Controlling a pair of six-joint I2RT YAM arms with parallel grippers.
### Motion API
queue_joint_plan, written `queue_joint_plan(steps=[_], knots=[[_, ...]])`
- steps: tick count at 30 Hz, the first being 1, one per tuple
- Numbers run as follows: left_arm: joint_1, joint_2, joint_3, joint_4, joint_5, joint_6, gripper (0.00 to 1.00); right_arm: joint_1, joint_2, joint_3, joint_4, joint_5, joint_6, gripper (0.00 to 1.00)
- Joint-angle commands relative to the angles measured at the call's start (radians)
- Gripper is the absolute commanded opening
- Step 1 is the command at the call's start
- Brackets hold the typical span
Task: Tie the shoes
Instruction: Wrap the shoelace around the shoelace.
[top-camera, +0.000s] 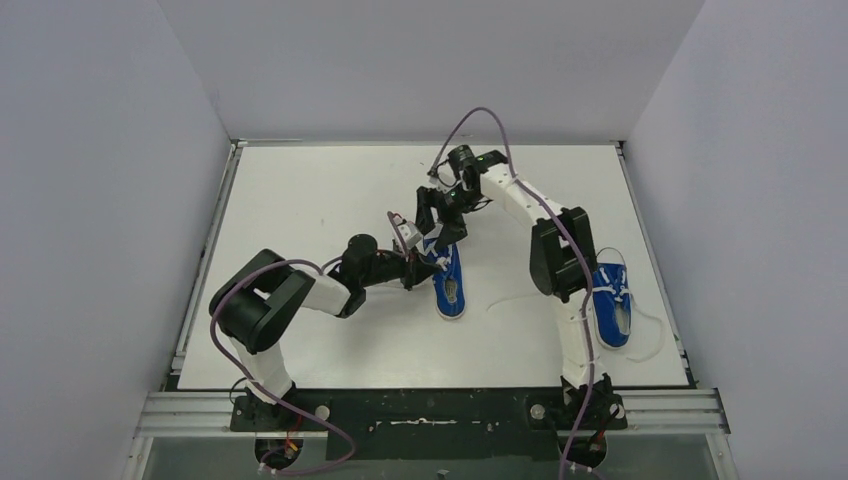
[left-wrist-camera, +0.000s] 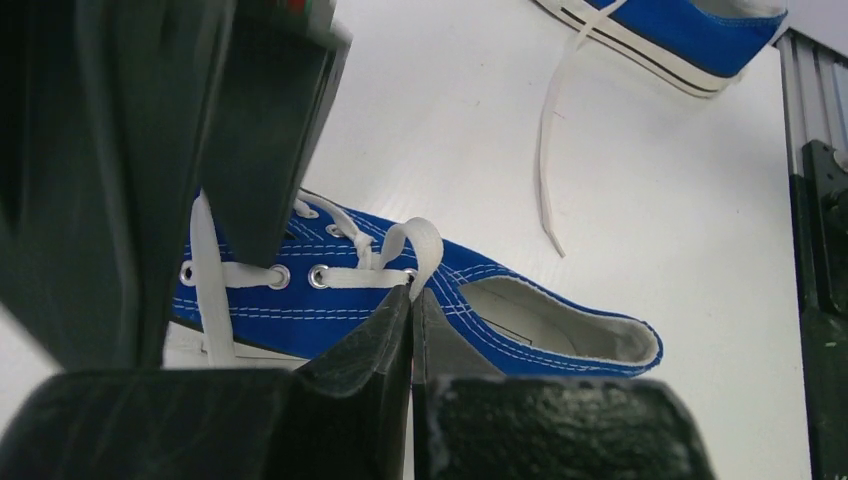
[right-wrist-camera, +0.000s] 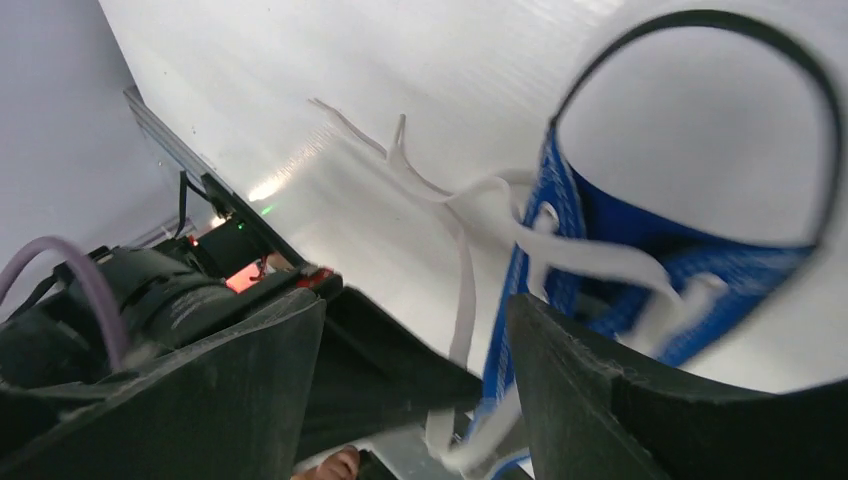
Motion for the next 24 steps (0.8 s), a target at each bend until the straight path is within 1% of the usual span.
queue_joint_plan(steps=[1,3,6,8,10,11,14,16,17,19,21,22,24], knots=[[0.005,-0.015,0.044,-0.042,-0.079,-0.113,0.0,-0.067,-0.224,0.026,-0.044,0.087,-0.052,0.69],[0.005,-0.023,0.083,-0.15,-0.094,-0.141,0.0,-0.092,-0.329,-0.105,0.045,0.134,-0.065,0.7],[0.006,-0.019,0.154,-0.298,-0.102,-0.203,0.0,-0.11,-0.492,-0.36,0.211,0.211,-0.108,0.71],[0.008,-0.025,0.18,-0.367,-0.117,-0.24,0.0,-0.093,-0.6,-0.508,0.329,0.264,-0.167,0.71],[0.008,-0.032,0.198,-0.395,-0.113,-0.271,0.0,-0.046,-0.708,-0.656,0.459,0.325,-0.254,0.71],[0.01,-0.032,0.211,-0.407,-0.1,-0.287,0.0,-0.008,-0.762,-0.718,0.531,0.358,-0.322,0.71],[0.013,-0.013,0.271,-0.486,-0.042,-0.305,0.0,0.108,-0.895,-0.878,0.653,0.446,-0.529,0.71],[0.015,0.011,0.302,-0.531,-0.006,-0.312,0.0,0.163,-0.977,-0.969,0.736,0.429,-0.674,0.7],[0.017,0.018,0.315,-0.54,0.01,-0.316,0.0,0.188,-1.0,-1.016,0.779,0.423,-0.727,0.69],[0.026,0.036,0.34,-0.574,0.04,-0.328,0.0,0.247,-1.054,-1.092,0.85,0.419,-0.89,0.68],[0.042,0.045,0.362,-0.606,0.052,-0.338,0.0,0.292,-1.07,-1.145,0.907,0.412,-1.087,0.64],[0.051,0.049,0.375,-0.626,0.061,-0.34,0.0,0.308,-1.061,-1.159,0.93,0.405,-1.159,0.61],[0.064,0.063,0.406,-0.658,0.083,-0.341,0.0,0.325,-1.006,-1.148,0.971,0.402,-1.224,0.56]])
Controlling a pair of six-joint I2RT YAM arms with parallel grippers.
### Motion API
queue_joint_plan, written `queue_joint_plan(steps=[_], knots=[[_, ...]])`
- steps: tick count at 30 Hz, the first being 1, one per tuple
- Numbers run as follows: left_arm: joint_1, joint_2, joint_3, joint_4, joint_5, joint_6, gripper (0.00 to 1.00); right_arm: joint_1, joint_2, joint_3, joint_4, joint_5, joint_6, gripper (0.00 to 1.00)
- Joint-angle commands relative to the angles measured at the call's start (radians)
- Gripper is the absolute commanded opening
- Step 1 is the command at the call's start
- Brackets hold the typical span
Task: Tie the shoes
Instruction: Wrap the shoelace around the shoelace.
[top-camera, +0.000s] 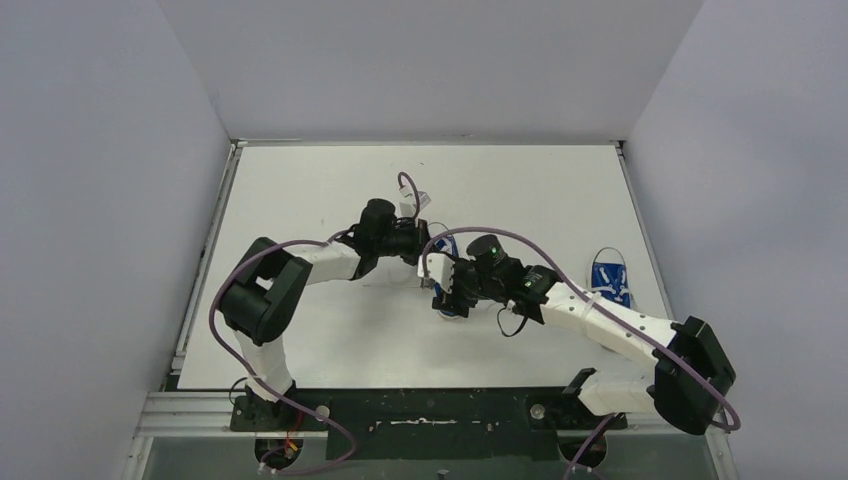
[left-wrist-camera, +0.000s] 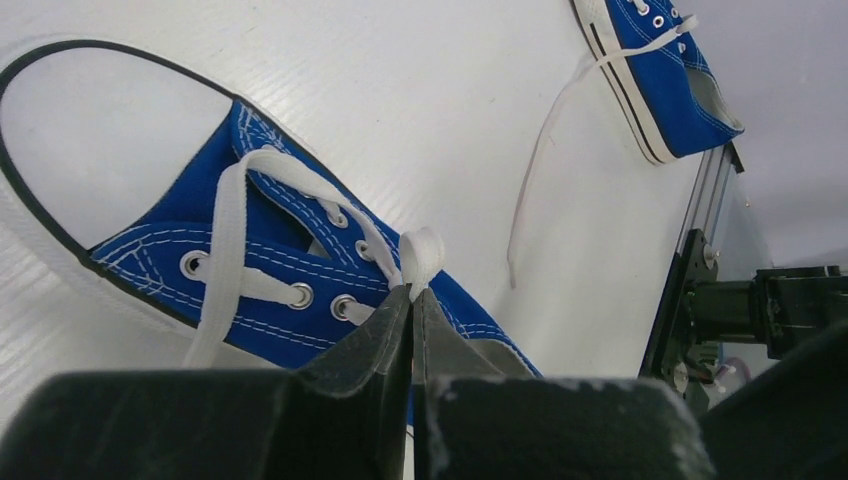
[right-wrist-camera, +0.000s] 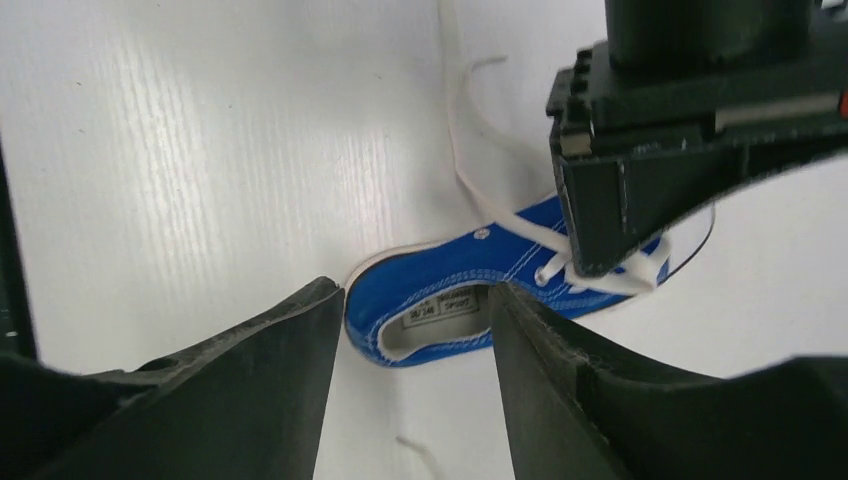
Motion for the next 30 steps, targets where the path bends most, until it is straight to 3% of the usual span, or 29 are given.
queue_joint_plan(steps=[1,4,11,18,30], knots=[[0.037,0.027,0.091,-0.099,0.088,-0.022,0.0,0.036,0.074,0.019,0.25,0.023,-0.355,0.53],[0.047,0.055,0.13,-0.128,0.134,-0.019,0.0,0.053,0.179,0.088,0.265,0.015,-0.441,0.4],[0.06,0.09,0.195,-0.189,0.196,0.02,0.0,0.098,0.393,0.251,0.179,0.005,-0.641,0.36],[0.077,0.143,0.271,-0.318,0.24,0.103,0.0,0.105,0.5,0.312,0.174,0.055,-0.704,0.33],[0.105,0.225,0.34,-0.319,0.285,0.09,0.0,0.102,0.596,0.346,0.167,0.104,-0.727,0.33]])
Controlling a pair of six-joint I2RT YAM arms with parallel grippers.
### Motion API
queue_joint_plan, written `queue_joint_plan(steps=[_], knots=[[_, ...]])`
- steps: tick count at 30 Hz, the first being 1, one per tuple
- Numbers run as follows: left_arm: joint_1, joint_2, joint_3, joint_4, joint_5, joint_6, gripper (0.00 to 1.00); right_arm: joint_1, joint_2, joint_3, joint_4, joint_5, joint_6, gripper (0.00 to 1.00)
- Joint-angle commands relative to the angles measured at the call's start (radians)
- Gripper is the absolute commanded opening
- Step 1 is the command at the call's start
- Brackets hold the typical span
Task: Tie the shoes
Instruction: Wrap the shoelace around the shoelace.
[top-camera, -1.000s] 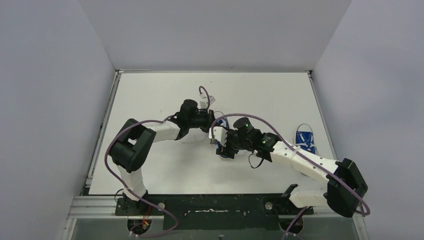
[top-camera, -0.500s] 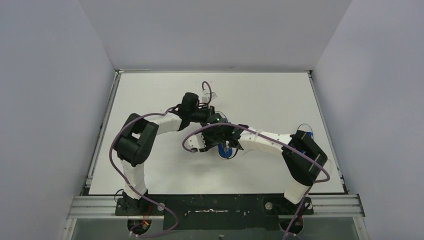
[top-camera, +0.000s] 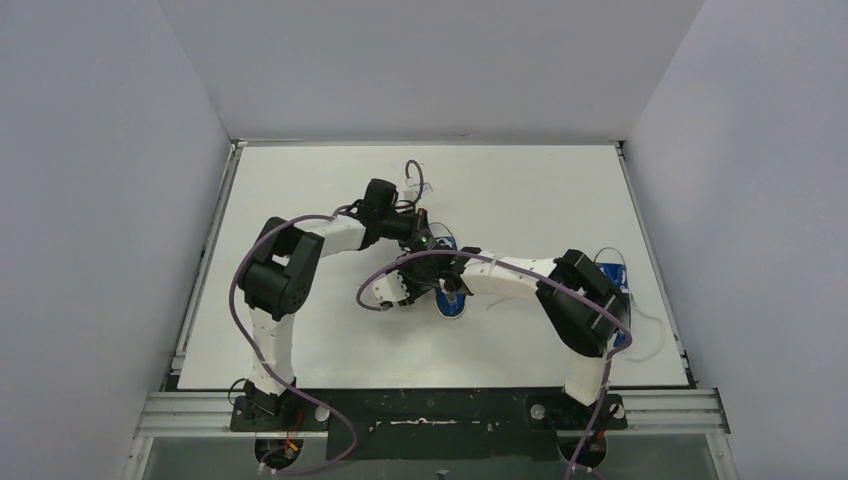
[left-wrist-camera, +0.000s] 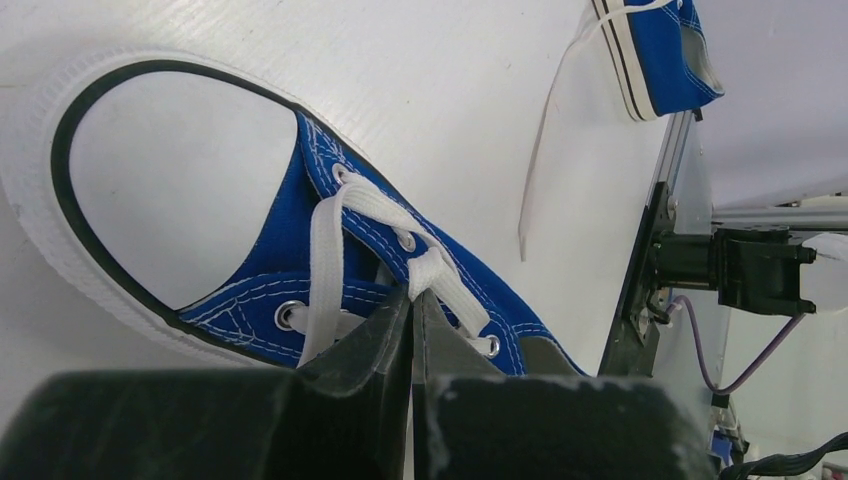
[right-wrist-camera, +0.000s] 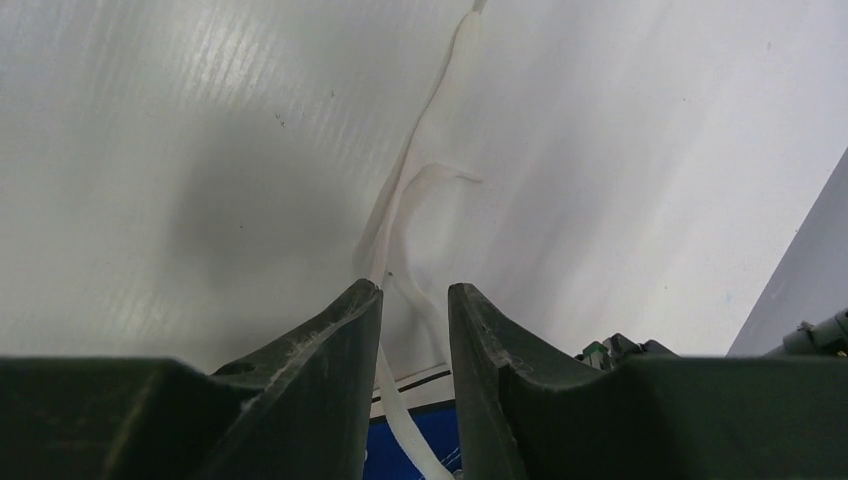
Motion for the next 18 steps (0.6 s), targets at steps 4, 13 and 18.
queue_joint_plan(steps=[4,13,18], knots=[[0.006,0.029,0.024,0.045,0.054,-0.006,0.0,-0.006,0.053,0.071,0.046,0.025,-0.022,0.33],[0.022,0.015,-0.019,0.07,0.076,-0.017,0.0,-0.019,0.013,0.083,0.054,-0.044,0.029,0.36],[0.02,0.018,-0.024,0.096,0.103,-0.031,0.0,-0.021,0.001,0.094,0.081,-0.012,0.04,0.33]])
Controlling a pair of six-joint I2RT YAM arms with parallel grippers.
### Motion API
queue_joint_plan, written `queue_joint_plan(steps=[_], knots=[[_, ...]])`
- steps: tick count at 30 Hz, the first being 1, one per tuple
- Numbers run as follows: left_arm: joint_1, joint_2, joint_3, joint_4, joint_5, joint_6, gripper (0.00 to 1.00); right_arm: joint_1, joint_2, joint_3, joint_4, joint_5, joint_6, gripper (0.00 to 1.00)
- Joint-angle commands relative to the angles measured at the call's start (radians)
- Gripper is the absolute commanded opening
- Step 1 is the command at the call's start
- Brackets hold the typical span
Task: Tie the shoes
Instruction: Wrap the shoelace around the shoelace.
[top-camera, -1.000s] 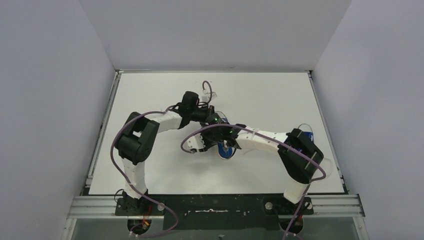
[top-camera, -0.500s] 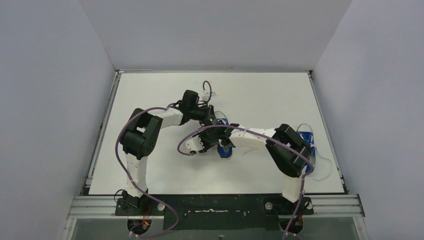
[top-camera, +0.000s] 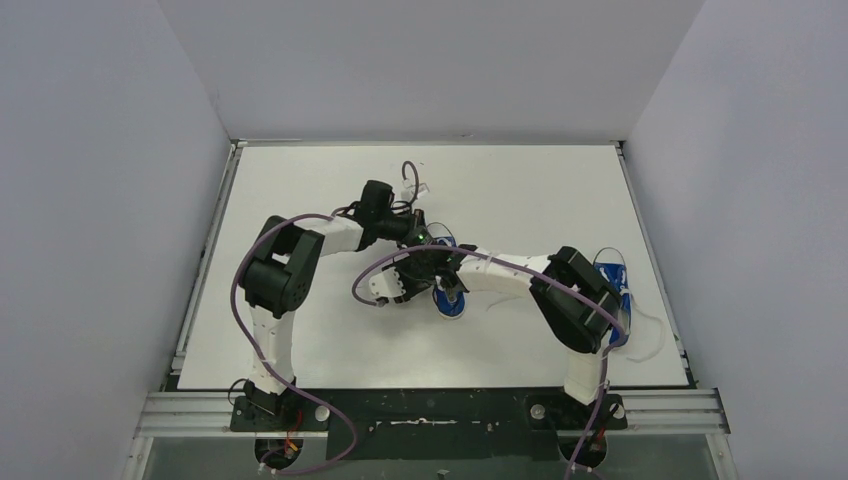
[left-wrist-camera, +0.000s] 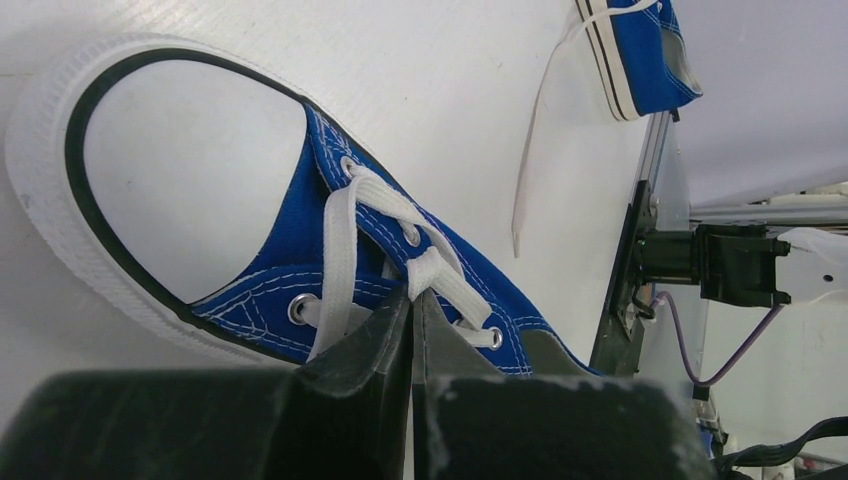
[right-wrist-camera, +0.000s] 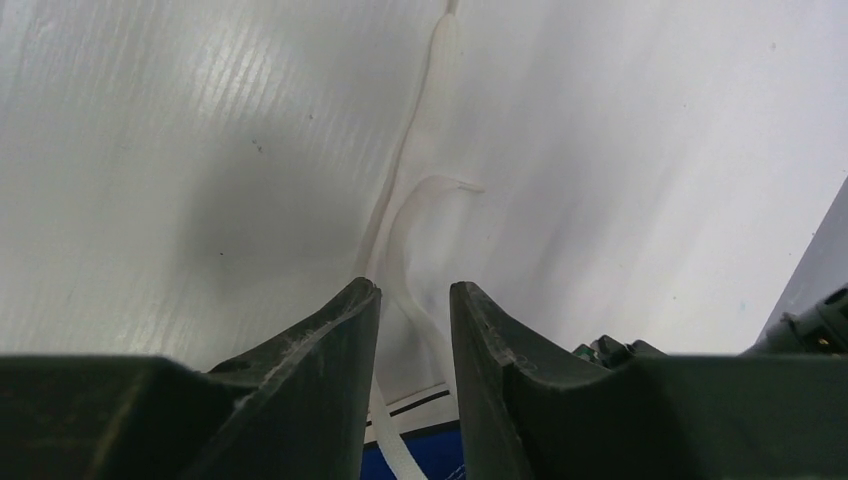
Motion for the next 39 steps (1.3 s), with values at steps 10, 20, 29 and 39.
queue_joint_plan(steps=[10,20,29,39], knots=[[0.002,0.011,-0.007,0.06,0.066,-0.021,0.0,-0.017,0.032,0.101,0.033,0.009,-0.063,0.29],[0.003,0.01,-0.007,0.065,0.064,-0.025,0.0,-0.016,0.074,0.101,0.017,-0.007,-0.052,0.31],[0.028,0.037,-0.005,0.094,0.079,-0.051,0.0,-0.002,0.067,0.062,0.021,0.021,-0.063,0.32],[0.035,0.032,-0.031,0.137,0.085,-0.08,0.0,-0.01,0.136,0.098,-0.015,-0.001,-0.066,0.24]])
